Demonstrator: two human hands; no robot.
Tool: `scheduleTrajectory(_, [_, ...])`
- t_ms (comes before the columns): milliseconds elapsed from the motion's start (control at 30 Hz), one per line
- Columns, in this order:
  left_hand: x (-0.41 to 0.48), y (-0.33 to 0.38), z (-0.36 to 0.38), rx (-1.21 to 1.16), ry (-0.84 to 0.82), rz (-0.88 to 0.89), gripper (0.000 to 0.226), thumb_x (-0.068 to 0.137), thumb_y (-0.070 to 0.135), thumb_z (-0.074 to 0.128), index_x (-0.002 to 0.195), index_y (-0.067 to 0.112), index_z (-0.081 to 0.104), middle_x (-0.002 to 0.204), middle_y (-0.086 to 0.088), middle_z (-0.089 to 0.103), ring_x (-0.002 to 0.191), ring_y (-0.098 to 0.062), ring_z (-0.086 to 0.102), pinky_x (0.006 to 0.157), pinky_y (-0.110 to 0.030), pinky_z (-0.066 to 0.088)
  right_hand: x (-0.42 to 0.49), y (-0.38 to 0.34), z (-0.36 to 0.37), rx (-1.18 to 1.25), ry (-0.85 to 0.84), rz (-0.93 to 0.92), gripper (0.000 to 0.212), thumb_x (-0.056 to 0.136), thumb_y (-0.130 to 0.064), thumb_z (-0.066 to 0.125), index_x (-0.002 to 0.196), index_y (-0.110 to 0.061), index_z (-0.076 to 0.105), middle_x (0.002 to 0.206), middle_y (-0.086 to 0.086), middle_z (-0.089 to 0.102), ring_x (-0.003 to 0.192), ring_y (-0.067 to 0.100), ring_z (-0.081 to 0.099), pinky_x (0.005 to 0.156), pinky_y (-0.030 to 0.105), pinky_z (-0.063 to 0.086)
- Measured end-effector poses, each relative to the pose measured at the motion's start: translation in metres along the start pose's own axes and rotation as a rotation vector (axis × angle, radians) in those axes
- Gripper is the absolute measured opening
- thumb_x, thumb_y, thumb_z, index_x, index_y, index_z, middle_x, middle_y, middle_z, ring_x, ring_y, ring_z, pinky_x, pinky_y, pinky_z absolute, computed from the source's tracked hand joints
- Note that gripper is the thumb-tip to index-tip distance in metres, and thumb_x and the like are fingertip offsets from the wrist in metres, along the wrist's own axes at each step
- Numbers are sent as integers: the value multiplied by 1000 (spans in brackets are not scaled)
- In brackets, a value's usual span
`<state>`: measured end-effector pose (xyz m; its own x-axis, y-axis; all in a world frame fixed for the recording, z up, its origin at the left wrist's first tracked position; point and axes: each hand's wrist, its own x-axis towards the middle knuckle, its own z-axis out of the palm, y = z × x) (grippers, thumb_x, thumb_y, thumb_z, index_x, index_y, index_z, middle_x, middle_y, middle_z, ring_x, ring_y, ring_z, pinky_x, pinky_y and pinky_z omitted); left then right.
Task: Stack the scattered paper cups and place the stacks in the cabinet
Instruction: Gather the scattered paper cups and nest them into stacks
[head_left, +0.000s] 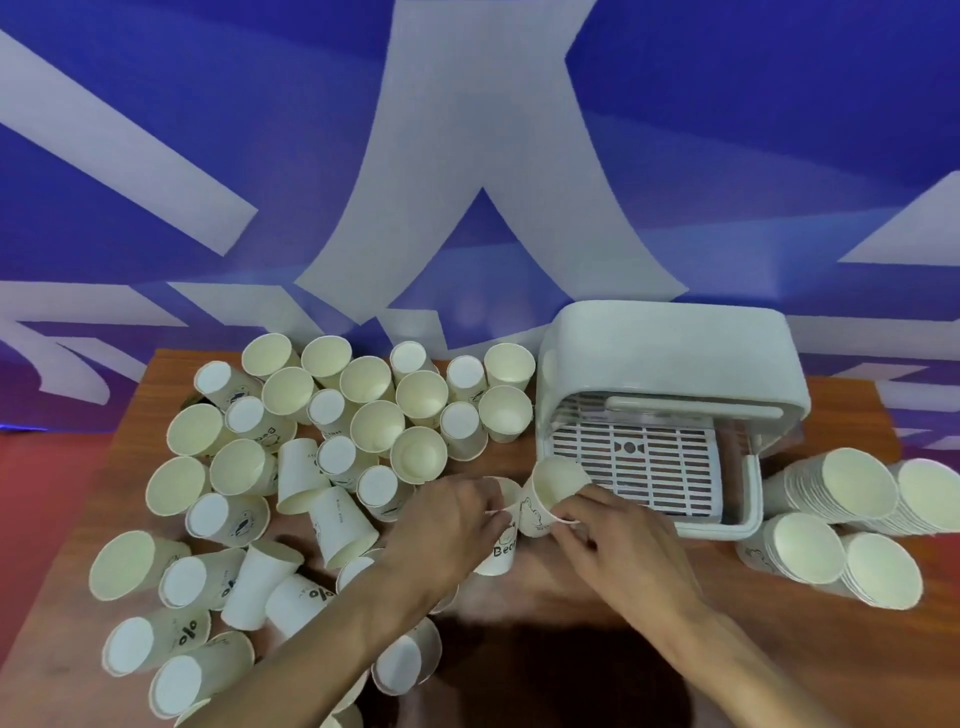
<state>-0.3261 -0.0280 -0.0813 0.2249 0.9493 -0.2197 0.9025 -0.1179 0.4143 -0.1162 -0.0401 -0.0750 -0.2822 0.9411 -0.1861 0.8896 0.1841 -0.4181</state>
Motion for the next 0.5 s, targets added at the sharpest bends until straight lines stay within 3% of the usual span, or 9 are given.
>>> scheduleTrajectory(267, [0, 95, -14, 89, 206, 305, 22, 90, 42, 54, 84, 24, 66, 78, 5, 62, 68, -19, 63, 53, -34, 48, -65, 50, -63, -2, 253, 46, 13, 91, -46, 61, 100, -39, 67, 99, -23, 65, 84, 5, 67, 59, 31, 51])
scheduleTrajectory(500, [0, 207, 13, 78, 327, 516, 26, 94, 41, 52, 81, 23, 65, 75, 7, 59, 69, -17, 59, 54, -34, 44, -140, 133, -113, 38, 496, 173, 7, 89, -35, 73, 96, -36, 70, 92, -19, 66, 76, 5, 61, 55, 33, 50])
